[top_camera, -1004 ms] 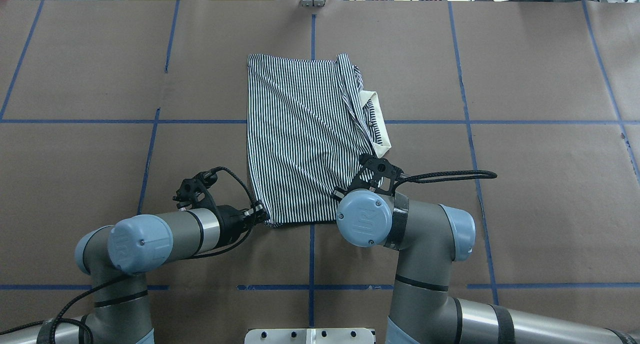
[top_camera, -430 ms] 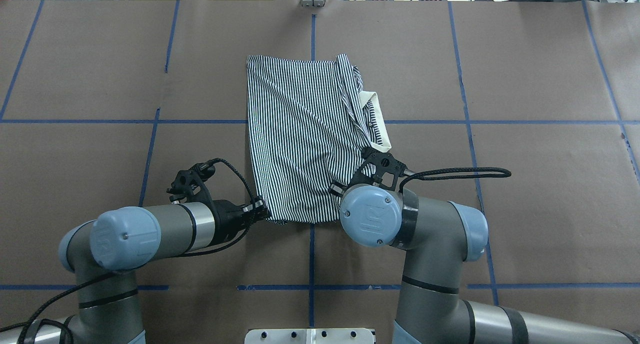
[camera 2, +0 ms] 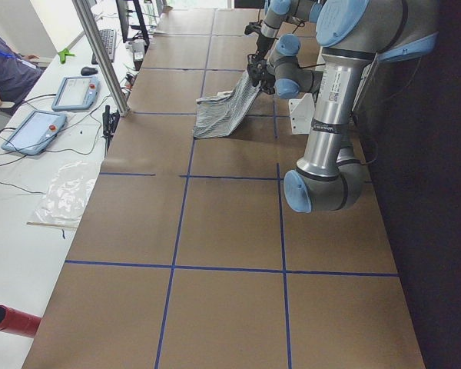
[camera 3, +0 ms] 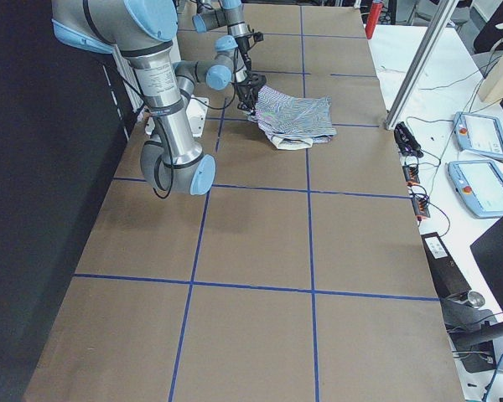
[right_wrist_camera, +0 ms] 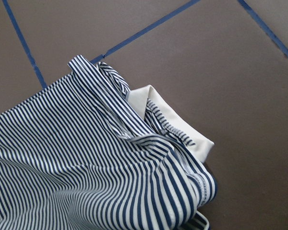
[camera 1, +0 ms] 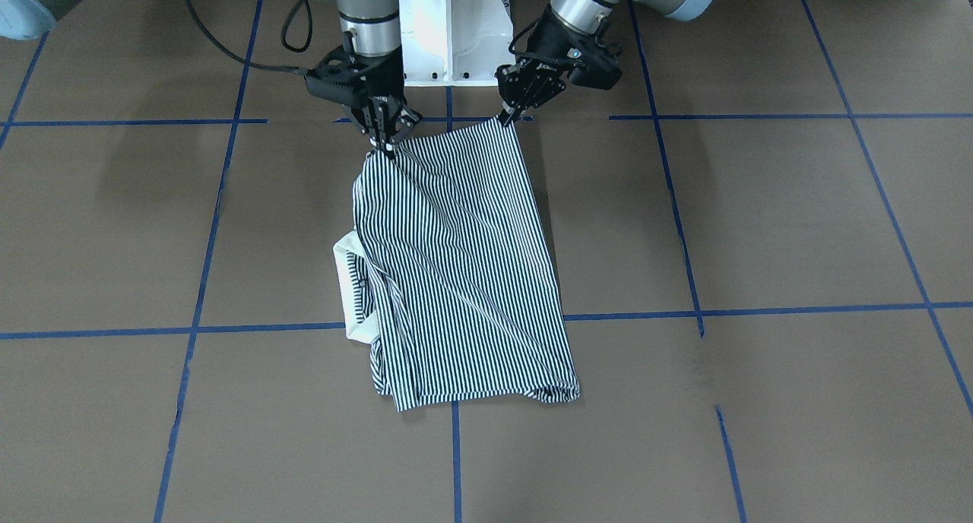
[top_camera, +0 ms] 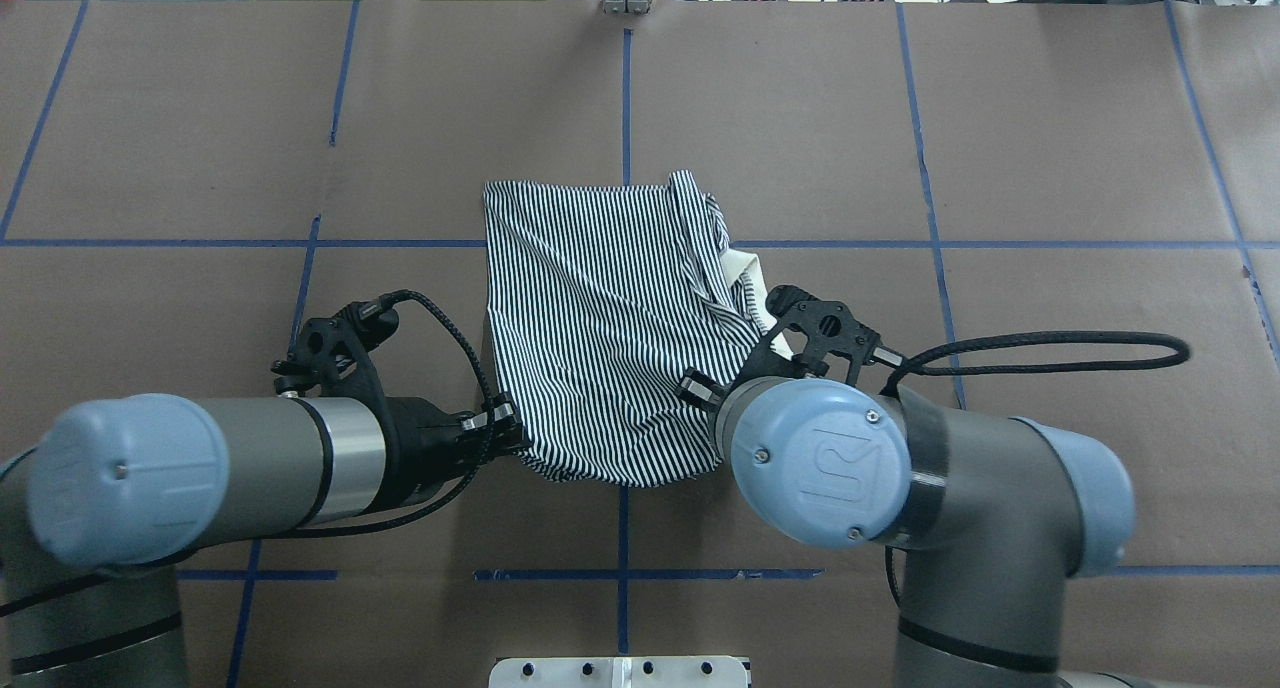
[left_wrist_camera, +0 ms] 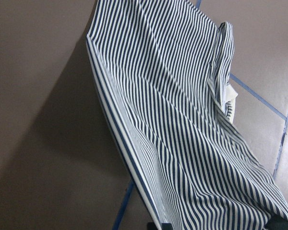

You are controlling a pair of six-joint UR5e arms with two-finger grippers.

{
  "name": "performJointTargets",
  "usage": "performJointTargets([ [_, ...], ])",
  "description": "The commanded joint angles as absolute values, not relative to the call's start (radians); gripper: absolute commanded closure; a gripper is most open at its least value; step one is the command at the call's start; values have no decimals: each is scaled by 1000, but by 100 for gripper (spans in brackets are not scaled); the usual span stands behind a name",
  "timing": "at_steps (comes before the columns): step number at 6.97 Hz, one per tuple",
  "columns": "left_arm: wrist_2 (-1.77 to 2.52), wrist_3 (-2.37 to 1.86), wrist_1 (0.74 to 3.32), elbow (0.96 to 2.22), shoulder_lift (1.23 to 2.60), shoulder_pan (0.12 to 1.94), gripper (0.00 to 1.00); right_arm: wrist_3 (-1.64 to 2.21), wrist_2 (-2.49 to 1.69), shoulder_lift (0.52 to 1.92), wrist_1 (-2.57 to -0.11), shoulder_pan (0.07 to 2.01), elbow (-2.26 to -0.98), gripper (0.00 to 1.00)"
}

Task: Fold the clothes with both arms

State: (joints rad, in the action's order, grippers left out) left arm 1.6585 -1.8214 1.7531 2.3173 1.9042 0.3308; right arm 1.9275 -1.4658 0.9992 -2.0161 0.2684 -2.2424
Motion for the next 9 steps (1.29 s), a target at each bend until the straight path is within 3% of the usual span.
performJointTargets([
  [1, 1661, -1774, 1701, 2250, 1952, 374, 100, 1918, -1460, 938, -2017, 281, -2124, 100],
  [6, 1671, -1617, 1810, 1878, 2088, 601, 100, 1810, -1470, 778, -1644, 478, -1613, 100],
  [9, 1666, -1614, 1965, 1653, 2126, 601, 100, 1784, -1470, 770, -1554, 497, -1490, 100],
])
